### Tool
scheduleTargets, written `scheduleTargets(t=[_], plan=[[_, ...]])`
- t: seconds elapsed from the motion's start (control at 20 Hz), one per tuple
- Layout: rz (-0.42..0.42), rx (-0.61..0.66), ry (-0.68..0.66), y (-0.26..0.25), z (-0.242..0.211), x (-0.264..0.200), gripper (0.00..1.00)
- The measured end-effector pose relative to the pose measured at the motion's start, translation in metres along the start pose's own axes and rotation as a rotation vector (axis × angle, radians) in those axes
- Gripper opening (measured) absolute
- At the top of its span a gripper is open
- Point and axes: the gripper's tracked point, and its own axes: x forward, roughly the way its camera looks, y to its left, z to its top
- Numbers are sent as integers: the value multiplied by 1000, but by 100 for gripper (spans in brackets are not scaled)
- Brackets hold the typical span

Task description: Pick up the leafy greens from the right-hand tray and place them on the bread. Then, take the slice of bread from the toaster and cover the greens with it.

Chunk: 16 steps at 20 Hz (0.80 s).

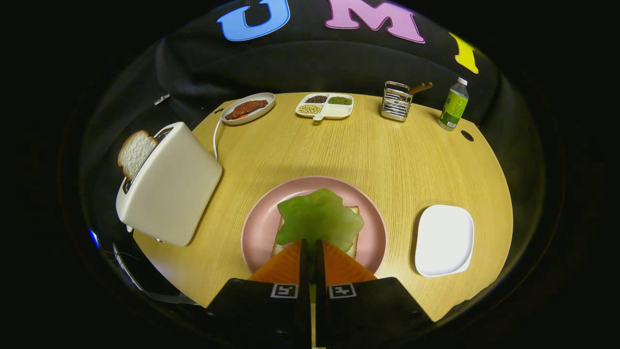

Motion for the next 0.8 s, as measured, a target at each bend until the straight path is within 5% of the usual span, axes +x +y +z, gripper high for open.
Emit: scheduleTargets(t=[0.35,0.6,0.8], plan=[[-14,0,7,2,-4,9,54],[30,9,-111,31,26,-22,100],[70,-87,-233,76,61,-58,99]])
